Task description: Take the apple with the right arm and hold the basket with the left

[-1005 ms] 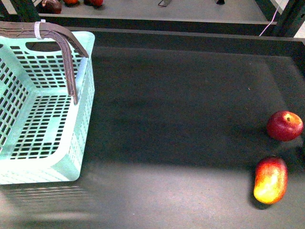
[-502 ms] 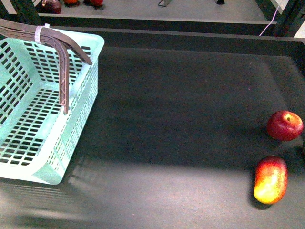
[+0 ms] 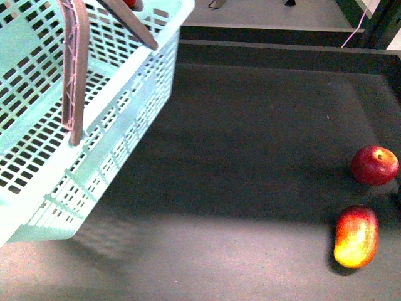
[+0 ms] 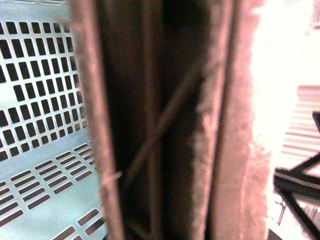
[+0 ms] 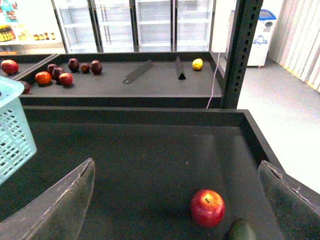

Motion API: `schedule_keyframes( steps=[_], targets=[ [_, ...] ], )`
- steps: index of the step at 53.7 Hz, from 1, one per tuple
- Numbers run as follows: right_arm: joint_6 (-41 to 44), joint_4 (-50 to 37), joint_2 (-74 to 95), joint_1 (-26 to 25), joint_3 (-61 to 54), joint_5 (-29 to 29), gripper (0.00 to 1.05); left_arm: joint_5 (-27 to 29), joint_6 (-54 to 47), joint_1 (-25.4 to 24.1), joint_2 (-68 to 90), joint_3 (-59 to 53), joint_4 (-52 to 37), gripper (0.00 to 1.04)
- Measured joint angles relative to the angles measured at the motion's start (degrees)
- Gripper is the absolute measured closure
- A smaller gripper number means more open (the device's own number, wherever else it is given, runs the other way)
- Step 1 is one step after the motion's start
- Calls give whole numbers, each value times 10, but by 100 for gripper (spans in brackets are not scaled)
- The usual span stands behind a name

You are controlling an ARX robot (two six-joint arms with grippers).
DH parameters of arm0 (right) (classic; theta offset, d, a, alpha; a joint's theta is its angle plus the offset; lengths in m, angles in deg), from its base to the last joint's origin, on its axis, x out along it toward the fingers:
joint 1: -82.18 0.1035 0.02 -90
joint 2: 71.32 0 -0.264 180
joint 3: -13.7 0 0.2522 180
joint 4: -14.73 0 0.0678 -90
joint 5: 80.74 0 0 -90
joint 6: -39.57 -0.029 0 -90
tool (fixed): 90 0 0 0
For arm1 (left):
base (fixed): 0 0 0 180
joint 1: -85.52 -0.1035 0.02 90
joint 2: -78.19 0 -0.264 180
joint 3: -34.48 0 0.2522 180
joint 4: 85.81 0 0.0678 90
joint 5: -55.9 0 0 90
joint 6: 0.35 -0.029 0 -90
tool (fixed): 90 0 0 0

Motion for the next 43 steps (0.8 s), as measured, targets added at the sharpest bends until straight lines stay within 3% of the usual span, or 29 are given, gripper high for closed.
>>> schedule_keyframes(
  steps=[11, 26, 43],
  targets=[
    [0, 0, 0, 0, 0, 0, 9, -22, -36, 96, -36, 1, 47, 90],
    [0, 0, 0, 0, 0, 0, 9, -18, -53, 209, -39, 10, 40, 90],
    [0, 0, 0, 0, 0, 0, 9, -21, -66, 236, -39, 14, 28, 90]
  ],
)
